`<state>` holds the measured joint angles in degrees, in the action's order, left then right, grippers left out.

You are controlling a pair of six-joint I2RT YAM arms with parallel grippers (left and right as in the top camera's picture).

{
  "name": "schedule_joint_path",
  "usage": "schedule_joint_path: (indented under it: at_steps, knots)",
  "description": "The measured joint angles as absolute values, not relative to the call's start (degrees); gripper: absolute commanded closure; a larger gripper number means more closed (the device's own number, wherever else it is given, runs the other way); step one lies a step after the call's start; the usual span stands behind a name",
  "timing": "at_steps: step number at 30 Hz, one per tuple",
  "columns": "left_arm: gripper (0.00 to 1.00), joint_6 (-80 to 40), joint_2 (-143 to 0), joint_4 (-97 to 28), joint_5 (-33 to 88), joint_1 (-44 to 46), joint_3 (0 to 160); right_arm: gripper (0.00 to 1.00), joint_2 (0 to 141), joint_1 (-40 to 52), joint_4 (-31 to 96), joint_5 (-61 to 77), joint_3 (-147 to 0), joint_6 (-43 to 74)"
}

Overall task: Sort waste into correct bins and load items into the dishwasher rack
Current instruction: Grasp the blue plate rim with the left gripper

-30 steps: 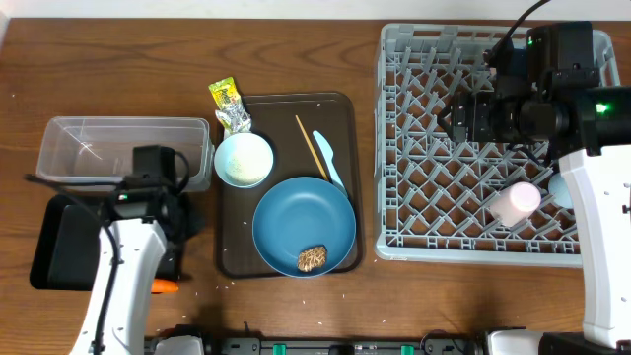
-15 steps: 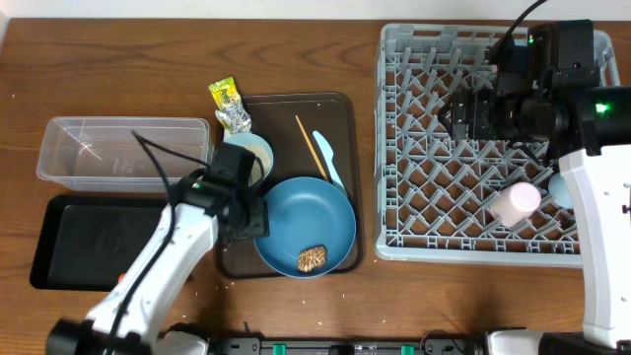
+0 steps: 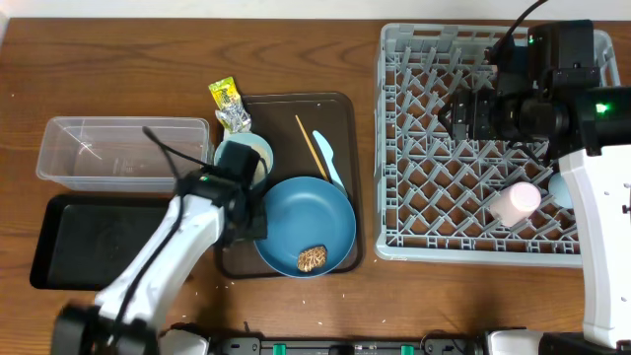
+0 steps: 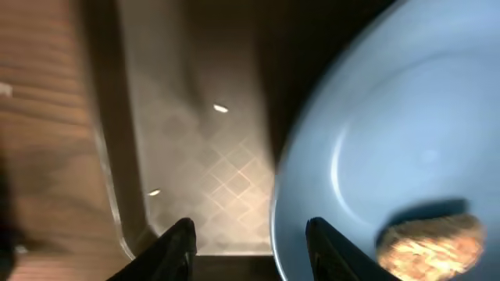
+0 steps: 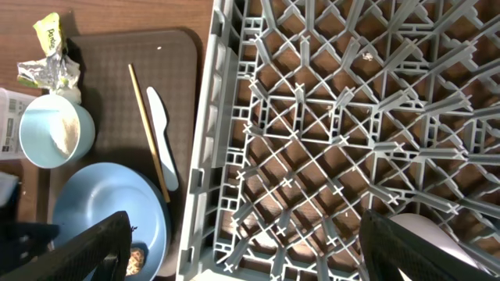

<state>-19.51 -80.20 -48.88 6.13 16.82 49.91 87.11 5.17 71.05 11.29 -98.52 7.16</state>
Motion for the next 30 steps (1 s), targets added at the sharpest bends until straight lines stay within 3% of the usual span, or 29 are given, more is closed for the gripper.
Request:
schedule_joint_path:
  at_steps: [7, 17, 27, 30]
  knots:
    - [0.53, -18.13, -72.01, -44.4, 9.56, 25.19, 52.27, 0.14, 87.11, 5.17, 70.89, 11.03, -98.52, 7.16]
    - [0.53, -13.85, -82.89, -36.4, 11.7, 42.04, 52.27, 0.14, 87.11, 5.17, 71.0, 10.85, -98.5, 7.16]
    - [0.51, -10.24, -86.7, -36.4, 11.88, 48.27, 52.29, 0.14, 87.11, 5.17, 71.29, 10.87, -98.5, 7.16]
    - [0.46, -7.14, -86.72, -38.63, 11.79, 49.45, 52.29, 0.13, 87.11, 5.17, 71.29, 10.85, -98.5, 7.16]
